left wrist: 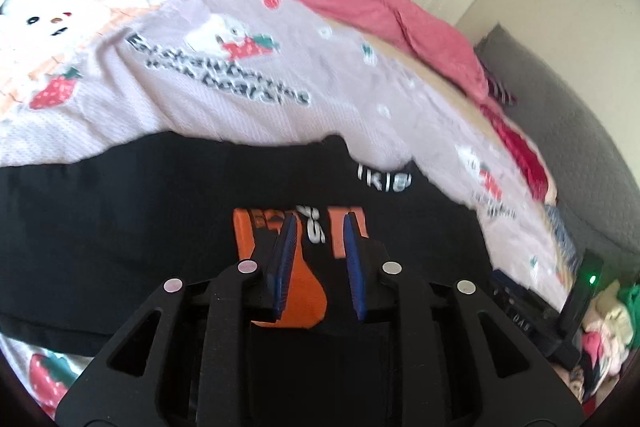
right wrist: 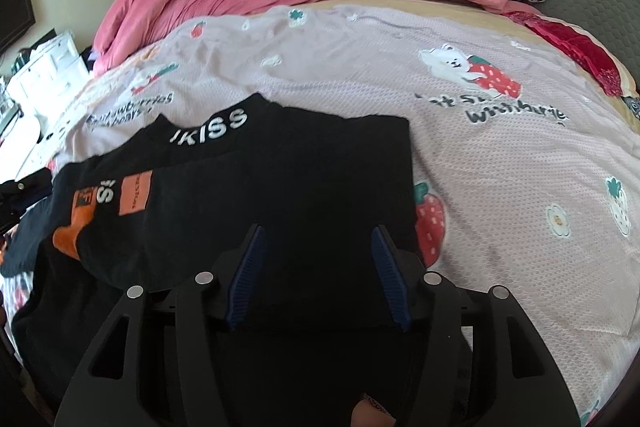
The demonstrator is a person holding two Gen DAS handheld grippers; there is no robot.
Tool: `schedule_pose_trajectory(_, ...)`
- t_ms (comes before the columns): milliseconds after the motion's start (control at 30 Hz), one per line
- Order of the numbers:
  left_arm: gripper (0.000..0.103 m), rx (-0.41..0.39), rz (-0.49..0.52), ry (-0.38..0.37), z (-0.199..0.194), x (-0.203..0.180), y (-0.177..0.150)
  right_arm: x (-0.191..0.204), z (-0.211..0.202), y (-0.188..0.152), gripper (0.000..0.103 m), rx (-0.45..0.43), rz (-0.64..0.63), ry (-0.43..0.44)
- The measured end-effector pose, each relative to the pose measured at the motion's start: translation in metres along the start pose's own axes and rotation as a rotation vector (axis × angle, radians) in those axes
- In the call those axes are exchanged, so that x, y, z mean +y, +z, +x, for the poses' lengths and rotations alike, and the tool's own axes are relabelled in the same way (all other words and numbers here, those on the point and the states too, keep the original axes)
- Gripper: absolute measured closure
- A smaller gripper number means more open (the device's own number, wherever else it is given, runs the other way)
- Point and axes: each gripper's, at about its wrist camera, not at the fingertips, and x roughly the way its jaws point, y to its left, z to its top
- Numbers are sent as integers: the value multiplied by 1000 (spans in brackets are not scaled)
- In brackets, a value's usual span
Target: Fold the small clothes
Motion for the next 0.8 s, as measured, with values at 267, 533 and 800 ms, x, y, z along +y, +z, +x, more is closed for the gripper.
schedule_pose_trajectory(267, 75, 170, 54, 89, 44, 0, -27, 2, 18, -9, 42, 76, -15, -30)
schedule_pose_trajectory(533, 75, 144, 41, 82, 27, 6, -32, 6, 13, -11, 32, 66, -25, -7)
schedule_pose_trajectory(800, 59, 72, 19, 124, -7, 16, -36, 6, 0, -11, 20, 38, -8, 28)
